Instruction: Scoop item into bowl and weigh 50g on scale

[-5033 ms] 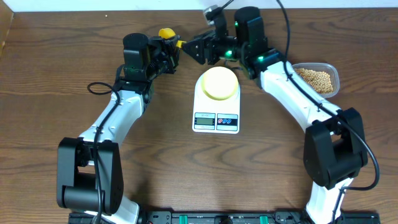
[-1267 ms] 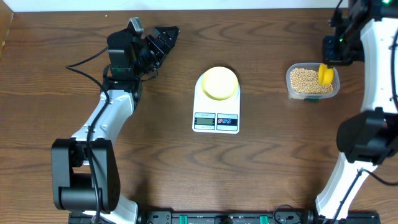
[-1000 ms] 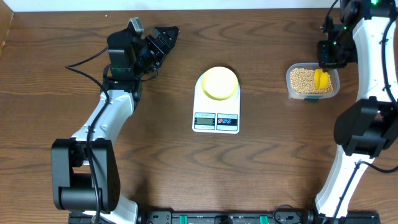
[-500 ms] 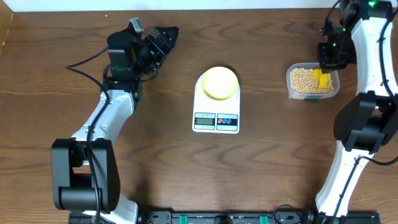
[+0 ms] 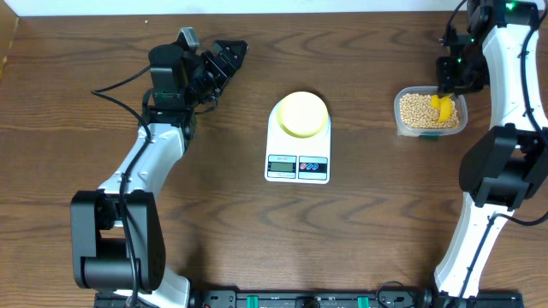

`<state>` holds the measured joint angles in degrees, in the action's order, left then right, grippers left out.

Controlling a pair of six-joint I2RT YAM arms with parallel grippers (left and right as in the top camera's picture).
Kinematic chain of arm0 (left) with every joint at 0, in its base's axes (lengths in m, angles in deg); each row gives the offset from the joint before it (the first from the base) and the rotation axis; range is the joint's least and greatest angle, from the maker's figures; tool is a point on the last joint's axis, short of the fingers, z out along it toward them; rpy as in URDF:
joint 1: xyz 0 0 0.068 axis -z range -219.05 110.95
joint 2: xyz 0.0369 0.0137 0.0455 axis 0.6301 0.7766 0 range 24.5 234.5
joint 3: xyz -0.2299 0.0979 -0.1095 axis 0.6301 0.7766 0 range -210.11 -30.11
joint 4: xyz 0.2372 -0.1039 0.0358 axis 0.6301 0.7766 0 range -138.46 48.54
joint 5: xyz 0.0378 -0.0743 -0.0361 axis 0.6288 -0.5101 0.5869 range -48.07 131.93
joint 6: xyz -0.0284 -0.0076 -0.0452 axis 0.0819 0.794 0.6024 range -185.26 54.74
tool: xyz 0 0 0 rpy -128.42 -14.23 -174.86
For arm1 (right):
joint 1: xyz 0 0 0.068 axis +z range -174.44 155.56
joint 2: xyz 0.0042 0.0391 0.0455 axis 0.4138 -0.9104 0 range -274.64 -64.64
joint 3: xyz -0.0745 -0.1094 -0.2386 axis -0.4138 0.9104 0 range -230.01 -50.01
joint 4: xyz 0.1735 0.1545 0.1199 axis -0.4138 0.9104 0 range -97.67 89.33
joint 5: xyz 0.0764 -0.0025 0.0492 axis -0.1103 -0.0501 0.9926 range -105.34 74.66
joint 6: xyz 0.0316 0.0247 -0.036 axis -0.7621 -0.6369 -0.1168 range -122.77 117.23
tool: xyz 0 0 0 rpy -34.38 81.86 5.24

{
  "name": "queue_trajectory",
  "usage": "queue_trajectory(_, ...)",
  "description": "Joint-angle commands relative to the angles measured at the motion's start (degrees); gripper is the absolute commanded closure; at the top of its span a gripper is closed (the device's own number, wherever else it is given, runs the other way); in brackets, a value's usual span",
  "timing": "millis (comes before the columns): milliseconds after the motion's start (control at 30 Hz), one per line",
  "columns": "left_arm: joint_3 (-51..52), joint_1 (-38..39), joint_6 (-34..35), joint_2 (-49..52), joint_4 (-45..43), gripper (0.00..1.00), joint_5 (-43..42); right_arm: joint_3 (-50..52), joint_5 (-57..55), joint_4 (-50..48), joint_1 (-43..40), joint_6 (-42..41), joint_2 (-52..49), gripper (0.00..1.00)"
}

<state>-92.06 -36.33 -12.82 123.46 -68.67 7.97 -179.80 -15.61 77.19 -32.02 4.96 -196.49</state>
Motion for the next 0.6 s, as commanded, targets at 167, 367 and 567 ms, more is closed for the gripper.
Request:
queue_trajectory(167, -0.9, 0.0, -5.7, -0.5, 0.0, 0.15, -0.1, -0.5, -0.7, 0.2, -0.2, -0.4, -0.7, 0.73)
queue_trajectory(367, -0.9, 0.0, -11.5, -1.8, 0.0, 0.02, -1.5, -0.5, -0.7, 0.2, -0.2, -0.4, -0.7, 0.01)
queue_trajectory(567, -1.1, 0.0, -19.7, -6.3, 2.6, 0.02, -1.4, -0.5, -0.7, 0.1, -0.3, -0.4, -0.7, 0.01)
